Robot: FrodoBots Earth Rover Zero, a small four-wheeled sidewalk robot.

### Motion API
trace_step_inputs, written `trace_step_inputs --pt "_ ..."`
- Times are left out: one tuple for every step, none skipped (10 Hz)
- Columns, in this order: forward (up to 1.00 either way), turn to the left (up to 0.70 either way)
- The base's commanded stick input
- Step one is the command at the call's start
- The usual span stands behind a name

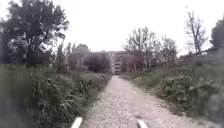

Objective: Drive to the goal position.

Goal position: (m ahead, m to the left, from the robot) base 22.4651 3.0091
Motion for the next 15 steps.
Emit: trace_step_inputs --pt "0.70 0.00" --pt "0.70 0.00" --pt "0.70 0.00" --pt "0.70 0.00" --pt "0.70 0.00" --pt "0.70 0.00" --pt "0.70 -0.12" --pt "0.70 -0.34" --pt "0.70 -0.25" --pt "0.70 0.00" --pt "0.70 0.00" --pt "0.70 0.00" --pt "0.70 0.00" --pt "0.70 0.00" --pt "0.70 -0.18"
